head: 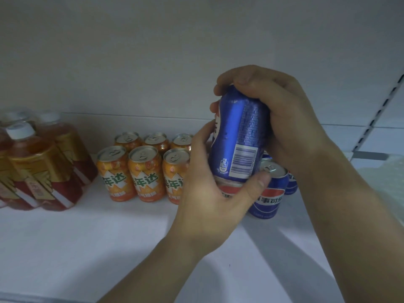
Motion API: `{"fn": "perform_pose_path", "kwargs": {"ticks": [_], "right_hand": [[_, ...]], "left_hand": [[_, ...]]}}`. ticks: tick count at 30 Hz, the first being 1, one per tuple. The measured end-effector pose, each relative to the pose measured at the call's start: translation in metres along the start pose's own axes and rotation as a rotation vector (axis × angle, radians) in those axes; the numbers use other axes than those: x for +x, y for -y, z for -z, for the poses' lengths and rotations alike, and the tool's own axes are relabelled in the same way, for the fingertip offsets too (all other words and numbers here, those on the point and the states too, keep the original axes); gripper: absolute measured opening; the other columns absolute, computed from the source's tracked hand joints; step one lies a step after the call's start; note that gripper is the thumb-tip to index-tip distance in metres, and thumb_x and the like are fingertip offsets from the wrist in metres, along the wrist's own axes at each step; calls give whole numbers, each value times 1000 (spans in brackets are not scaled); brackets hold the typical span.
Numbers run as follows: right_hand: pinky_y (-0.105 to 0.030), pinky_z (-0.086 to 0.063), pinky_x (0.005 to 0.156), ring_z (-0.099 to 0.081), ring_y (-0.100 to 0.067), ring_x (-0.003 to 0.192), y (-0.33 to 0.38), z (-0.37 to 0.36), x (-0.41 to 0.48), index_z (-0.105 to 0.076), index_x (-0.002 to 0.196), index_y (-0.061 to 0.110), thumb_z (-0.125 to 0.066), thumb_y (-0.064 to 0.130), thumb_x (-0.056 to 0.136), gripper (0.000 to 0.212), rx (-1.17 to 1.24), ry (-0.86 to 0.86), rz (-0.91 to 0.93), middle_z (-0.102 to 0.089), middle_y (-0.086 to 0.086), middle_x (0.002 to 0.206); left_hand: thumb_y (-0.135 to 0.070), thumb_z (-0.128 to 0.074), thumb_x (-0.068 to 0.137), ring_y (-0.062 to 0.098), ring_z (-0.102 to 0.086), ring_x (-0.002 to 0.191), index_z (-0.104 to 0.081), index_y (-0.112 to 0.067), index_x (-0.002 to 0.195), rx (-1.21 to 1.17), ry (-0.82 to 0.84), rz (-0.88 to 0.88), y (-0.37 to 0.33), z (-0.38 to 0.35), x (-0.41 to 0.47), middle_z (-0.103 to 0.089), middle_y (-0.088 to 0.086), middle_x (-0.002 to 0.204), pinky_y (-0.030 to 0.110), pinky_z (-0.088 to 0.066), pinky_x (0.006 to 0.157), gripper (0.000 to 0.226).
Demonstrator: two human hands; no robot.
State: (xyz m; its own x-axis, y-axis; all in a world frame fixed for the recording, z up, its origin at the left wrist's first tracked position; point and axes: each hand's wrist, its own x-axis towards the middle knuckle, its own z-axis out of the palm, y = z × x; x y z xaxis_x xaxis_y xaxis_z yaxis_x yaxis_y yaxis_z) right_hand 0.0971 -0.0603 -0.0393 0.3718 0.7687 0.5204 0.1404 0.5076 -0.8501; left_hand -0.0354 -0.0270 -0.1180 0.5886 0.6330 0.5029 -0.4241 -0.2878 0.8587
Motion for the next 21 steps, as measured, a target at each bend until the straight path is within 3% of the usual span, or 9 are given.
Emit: {"fn": "perform_pose_path", "kwargs": {"ticks": [4, 9, 13, 15, 17, 21], "right_hand": [[-36, -58, 73, -74, -30, 88, -5, -4, -1, -75, 98, 4, -62, 16, 91, 19, -34, -4, -21, -75, -12, 98], [-37, -59, 78, -74, -29, 94, 1, -6, -3, -75, 103, 4, -60, 20, 93, 24, -12, 24, -16, -75, -11, 105], [-35, -58, 76, -73, -27, 91, 6, -8, -4, -75, 100, 4, -60, 16, 94, 19, -3, 24, 18, -75, -9, 100], [-37, -58, 75, -73, -28, 90, 8, -9, -5, -74, 98, 4, -59, 13, 94, 18, 14, 13, 36, -74, -11, 100], [-38, -58, 74, -74, -29, 90, 9, -9, -6, -74, 98, 3, -59, 12, 94, 18, 10, 13, 56, -74, -11, 100], [-37, -58, 77, -75, -29, 96, 10, -10, -6, -73, 102, 5, -59, 12, 94, 18, -7, 26, 67, -75, -11, 106]], "left_hand": [[-23, -78, 79, 11, -68, 109, -39, -21, 141, -4, -49, -39, 3, 0, -1, -65, -12, 122, 22, -57, 84, 73], [-14, -73, 87, 14, -68, 112, -38, -15, 142, -140, -5, -9, 1, 1, -2, -67, -12, 122, 22, -56, 86, 66], [-20, -71, 82, 12, -69, 110, -37, -15, 142, -163, -18, -29, -1, -1, -4, -65, -8, 124, 22, -56, 86, 69], [-22, -76, 76, 14, -69, 110, -37, -18, 142, -133, -24, -44, -2, -1, -4, -64, -6, 127, 25, -57, 86, 76], [-25, -84, 67, 10, -69, 111, -37, -27, 138, -49, -38, -51, -2, -2, -3, -63, -18, 124, 26, -58, 87, 85], [-28, -95, 58, 4, -66, 107, -38, -30, 128, 228, -190, -124, 0, -3, -5, -57, -24, 114, 23, -58, 83, 90]]}}
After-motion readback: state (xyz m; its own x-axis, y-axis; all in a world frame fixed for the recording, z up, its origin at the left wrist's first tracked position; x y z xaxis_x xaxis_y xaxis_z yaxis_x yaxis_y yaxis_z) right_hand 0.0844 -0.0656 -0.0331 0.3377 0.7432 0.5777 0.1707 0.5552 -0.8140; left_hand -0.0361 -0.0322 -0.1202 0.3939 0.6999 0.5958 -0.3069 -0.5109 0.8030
